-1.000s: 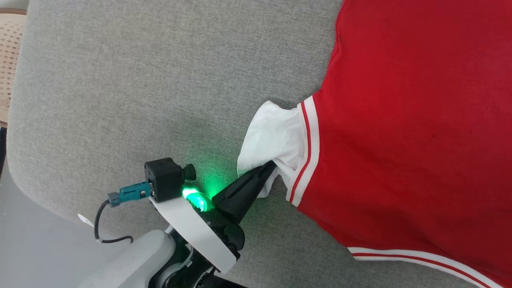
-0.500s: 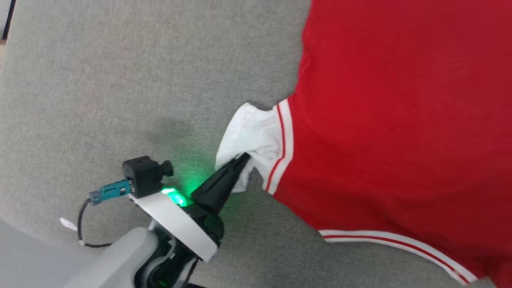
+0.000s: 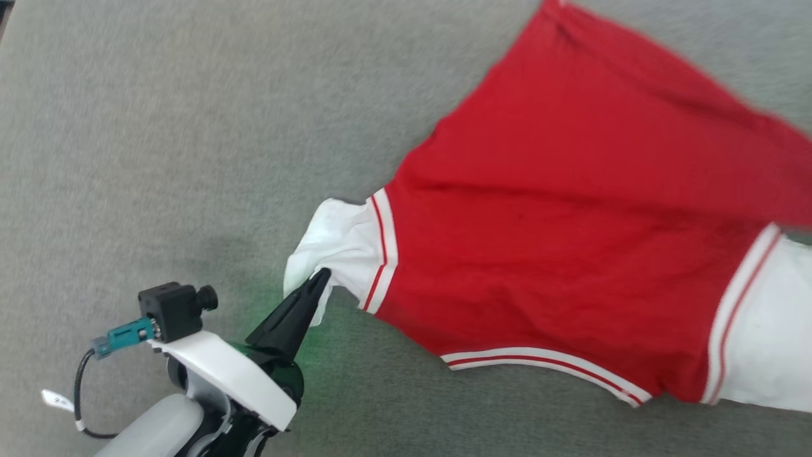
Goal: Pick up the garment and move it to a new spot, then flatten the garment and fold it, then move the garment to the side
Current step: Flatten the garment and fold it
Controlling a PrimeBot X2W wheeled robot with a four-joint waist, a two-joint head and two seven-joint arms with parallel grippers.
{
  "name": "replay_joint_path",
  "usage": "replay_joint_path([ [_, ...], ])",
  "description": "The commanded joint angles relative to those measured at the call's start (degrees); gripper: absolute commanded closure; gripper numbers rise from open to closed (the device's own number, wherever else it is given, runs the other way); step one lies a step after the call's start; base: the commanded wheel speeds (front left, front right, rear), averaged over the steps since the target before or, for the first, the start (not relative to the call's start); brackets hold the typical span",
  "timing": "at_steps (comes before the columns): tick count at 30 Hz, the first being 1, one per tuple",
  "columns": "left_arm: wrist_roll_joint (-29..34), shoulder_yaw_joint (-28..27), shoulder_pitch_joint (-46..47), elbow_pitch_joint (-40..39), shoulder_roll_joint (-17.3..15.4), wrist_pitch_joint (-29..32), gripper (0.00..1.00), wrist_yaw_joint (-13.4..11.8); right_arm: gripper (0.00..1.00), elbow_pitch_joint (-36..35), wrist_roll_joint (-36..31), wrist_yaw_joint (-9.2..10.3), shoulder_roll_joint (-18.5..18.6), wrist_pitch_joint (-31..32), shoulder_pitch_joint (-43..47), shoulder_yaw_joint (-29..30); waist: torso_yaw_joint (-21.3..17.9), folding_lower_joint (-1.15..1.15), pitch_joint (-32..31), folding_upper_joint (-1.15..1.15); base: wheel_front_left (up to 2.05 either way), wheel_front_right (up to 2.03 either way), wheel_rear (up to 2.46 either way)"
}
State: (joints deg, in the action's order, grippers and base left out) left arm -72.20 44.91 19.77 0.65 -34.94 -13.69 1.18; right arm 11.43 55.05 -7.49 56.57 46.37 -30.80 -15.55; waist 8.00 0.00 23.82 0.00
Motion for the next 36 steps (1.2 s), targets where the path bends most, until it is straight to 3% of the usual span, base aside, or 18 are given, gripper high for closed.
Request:
replay_joint_path([
  [1, -0.65, -0.36, -0.74, -0.25, -0.43, -0.32, 1.00, -0.11, 1.00, -1.03, 0.25, 0.01, 0.05, -0.60, 2.97, 0.73, -2.12, 0.00, -2.46, 0.00, 0.00, 0.00, 0.00],
  [7, -1.50, -2.26, -3.44, -0.41, -1.52, -0.82, 1.00, -0.78, 1.00, -11.33, -0.69, 0.01, -3.97, -0.83, 24.62, 6.11, -3.73, 0.00, -5.14, 0.00, 0.00, 0.00, 0.00],
  [12, -2.23, -3.54, -4.64, -0.04, -2.27, -0.98, 1.00, -0.80, 1.00, -19.93, -3.58, 0.00, -12.09, 2.78, 39.26, 7.86, -4.28, 0.00, -5.63, 0.00, 0.00, 0.00, 0.00],
  [20, -1.72, -4.12, -4.78, 0.51, -2.72, -1.07, 1.00, -1.19, 1.00, -28.29, -9.09, 0.00, -21.66, 6.97, 44.77, 8.20, -5.34, 0.00, -5.44, 0.00, 0.00, 0.00, 0.00],
  [21, -1.61, -4.22, -5.00, 0.56, -2.88, -1.03, 1.00, -1.18, 0.93, -29.12, -10.75, 0.00, -22.88, 6.61, 44.06, 9.61, -5.69, 0.00, -5.35, 0.00, 0.00, 0.00, 0.00],
  [22, -1.56, -4.31, -5.11, 0.57, -2.92, -1.06, 1.00, -1.22, 0.75, -29.49, -11.50, 0.00, -23.22, 6.60, 44.03, 10.21, -5.81, 0.00, -5.33, 0.00, 0.00, 0.00, 0.00],
  [23, -1.52, -4.39, -5.26, 0.56, -2.95, -1.08, 1.00, -1.14, 0.02, -30.01, -12.32, 0.00, -23.48, 6.48, 44.16, 11.14, -5.87, 0.00, -5.31, 0.00, 0.00, 0.00, 0.00],
  [30, -1.19, -5.08, -5.99, 0.55, -2.31, -1.27, 1.00, -0.79, 0.00, -37.63, -10.95, -0.01, -26.08, 7.99, 47.21, 20.48, -5.72, 0.00, -5.15, 0.00, 0.00, 0.00, 0.00],
  [36, 0.14, -5.47, -5.90, 0.37, -1.29, -1.43, 1.00, -0.76, 0.00, -44.97, -11.85, 0.00, -23.19, 11.64, 40.82, 30.99, -5.32, 0.00, -4.27, 0.00, 0.00, 0.00, 0.00],
])
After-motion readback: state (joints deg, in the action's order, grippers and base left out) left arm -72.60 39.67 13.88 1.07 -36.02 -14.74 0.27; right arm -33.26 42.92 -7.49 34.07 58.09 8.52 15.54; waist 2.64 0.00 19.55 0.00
